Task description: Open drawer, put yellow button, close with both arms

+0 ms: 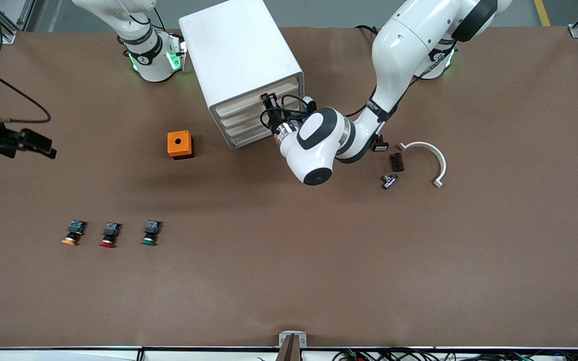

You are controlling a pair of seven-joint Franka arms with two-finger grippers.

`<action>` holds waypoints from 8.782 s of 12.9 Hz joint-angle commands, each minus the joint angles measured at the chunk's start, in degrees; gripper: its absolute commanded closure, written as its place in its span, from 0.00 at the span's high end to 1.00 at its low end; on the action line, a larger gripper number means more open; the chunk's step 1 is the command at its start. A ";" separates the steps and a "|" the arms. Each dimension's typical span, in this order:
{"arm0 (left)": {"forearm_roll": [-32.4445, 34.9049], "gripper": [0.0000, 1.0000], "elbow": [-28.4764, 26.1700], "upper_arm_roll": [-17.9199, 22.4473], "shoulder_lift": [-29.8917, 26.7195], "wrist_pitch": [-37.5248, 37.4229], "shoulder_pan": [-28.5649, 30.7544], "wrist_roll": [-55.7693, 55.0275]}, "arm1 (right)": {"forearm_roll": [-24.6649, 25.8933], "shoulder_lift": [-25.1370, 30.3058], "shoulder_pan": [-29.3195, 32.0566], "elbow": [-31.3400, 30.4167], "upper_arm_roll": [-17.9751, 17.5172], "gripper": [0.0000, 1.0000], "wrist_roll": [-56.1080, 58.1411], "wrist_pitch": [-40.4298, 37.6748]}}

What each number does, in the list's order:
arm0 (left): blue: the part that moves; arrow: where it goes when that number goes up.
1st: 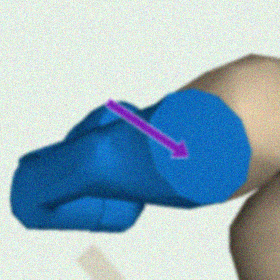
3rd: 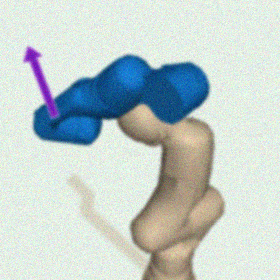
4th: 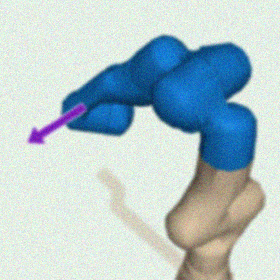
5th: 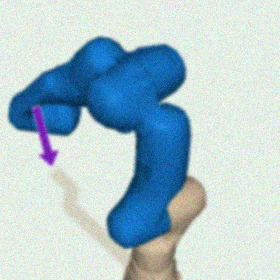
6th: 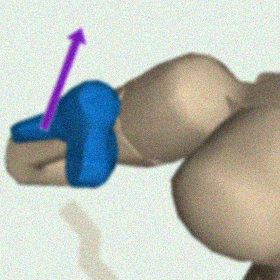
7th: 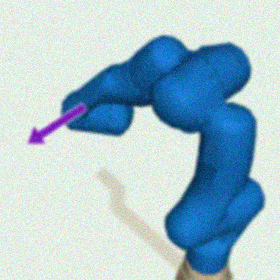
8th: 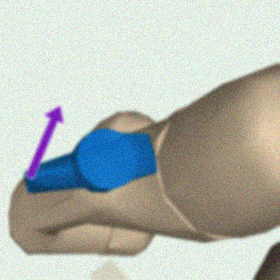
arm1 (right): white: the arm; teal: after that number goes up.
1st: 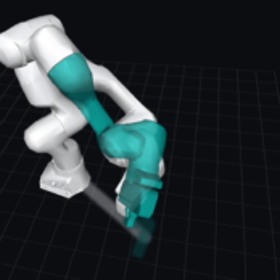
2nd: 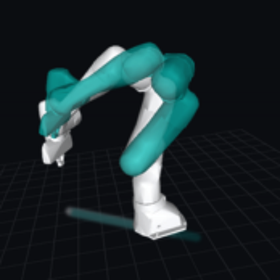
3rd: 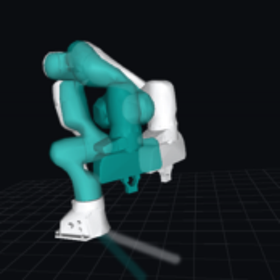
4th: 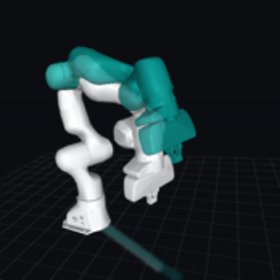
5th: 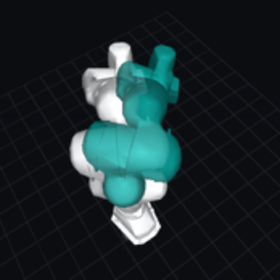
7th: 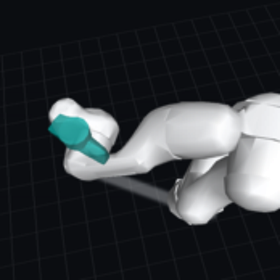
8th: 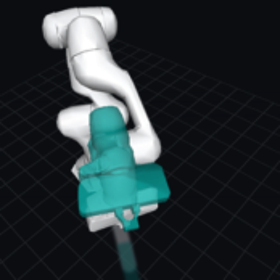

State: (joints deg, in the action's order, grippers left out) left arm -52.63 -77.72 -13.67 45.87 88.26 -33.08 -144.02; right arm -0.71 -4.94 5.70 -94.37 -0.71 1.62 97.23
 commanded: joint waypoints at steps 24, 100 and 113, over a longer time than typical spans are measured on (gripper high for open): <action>27.83 1.00 5.56 7.69 -2.71 -0.63 22.18 43.96 | 3.43 -33.73 10.47 -5.39 -0.35 1.00 -4.79 43.48; 40.86 1.00 -0.50 1.71 -8.96 11.85 -15.26 70.28 | 2.29 -7.72 4.67 13.07 -0.35 1.00 10.59 -8.46; 59.57 1.00 0.11 2.59 -17.65 8.24 9.49 81.48 | 1.58 -5.78 -1.30 15.61 -1.14 1.00 -0.31 -11.71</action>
State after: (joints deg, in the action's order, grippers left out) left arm 4.65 -76.64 -10.59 30.98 97.29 -27.54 -67.43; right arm 1.32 -11.77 4.31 -79.23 -1.57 1.38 86.92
